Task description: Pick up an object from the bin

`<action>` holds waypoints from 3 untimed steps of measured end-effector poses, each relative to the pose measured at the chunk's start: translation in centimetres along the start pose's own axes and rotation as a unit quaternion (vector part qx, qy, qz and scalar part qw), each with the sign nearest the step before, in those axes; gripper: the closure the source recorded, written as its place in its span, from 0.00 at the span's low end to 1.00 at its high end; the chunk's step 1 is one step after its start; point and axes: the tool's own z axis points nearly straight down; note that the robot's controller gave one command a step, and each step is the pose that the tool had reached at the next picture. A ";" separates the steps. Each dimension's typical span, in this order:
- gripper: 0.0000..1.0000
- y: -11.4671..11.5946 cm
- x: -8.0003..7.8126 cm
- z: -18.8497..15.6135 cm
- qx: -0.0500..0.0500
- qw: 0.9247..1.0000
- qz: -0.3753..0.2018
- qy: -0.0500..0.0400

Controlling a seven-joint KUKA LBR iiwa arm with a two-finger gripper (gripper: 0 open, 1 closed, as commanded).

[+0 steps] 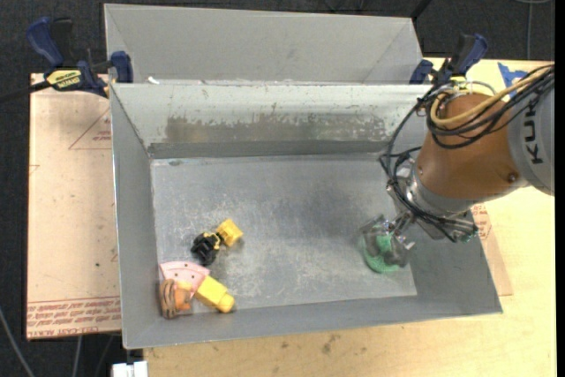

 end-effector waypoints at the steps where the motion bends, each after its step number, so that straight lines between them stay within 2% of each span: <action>1: 1.00 0.0 0.0 0.0 0.000 1.000 0.000 0.000; 2: 1.00 -0.3 0.5 -3.8 0.000 1.000 0.002 0.000; 3: 1.00 -0.3 0.5 -3.8 0.000 1.000 0.002 0.000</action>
Offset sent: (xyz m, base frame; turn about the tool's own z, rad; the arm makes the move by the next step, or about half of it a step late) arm -0.0027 -0.0063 0.0381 0.0007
